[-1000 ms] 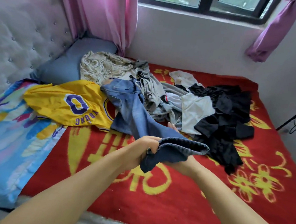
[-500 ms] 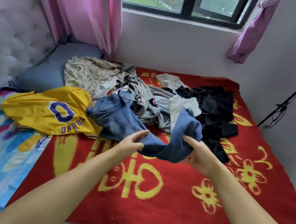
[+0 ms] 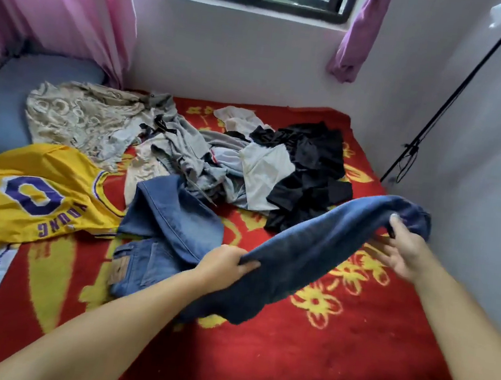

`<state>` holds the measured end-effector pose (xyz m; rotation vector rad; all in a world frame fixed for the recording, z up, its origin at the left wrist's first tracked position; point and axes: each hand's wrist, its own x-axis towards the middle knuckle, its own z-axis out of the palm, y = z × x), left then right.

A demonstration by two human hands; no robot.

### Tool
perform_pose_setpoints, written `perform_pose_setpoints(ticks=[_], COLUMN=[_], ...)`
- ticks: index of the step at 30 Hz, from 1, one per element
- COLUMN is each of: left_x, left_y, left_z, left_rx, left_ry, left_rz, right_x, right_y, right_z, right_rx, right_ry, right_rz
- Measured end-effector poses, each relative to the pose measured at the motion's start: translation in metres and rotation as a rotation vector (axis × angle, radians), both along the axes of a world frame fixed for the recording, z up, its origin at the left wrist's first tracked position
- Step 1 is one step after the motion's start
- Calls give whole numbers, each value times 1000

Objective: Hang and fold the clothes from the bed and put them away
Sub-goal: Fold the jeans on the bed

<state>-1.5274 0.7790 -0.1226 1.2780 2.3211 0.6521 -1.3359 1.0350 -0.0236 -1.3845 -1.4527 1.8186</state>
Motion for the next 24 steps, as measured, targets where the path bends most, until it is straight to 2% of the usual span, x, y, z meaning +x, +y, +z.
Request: perform_pose_setpoints(ticks=[2,4,6,10,14,16,19,22,24], left_x=[-3,-14,-34,-76,-97,-97,-103,-120,-129], left_y=[5,1,-14,-77,-154,-178,-204,-209,-202], left_z=[-2,-11,-27,-81,-144,-167,-207,-241,-254], left_rx=[57,86,89,-95,-277,-353,-410,-346,-230], left_ry=[-62,-101,-218,-332,-422,-459,-543,-667,-783], left_rz=[123,271,406,581,752,773,814,944,1055], right_x=[-5,-15,-29,-62,-112,-133,-171,-202,-215], right_y=[-16,-39,-62,-104,-144,-164,-199,-227,-239], right_z=[-35,-64,-87,-135,-181,-197,-234,-270,-282], right_rx=[-15,-2,-5,7,336,462,509,475,462], right_ry=[-192,-301,-383,-562,-777,-797,-792,-791,-794], right_rz=[191,348,488,766,1116,1224,1330,1441,1469])
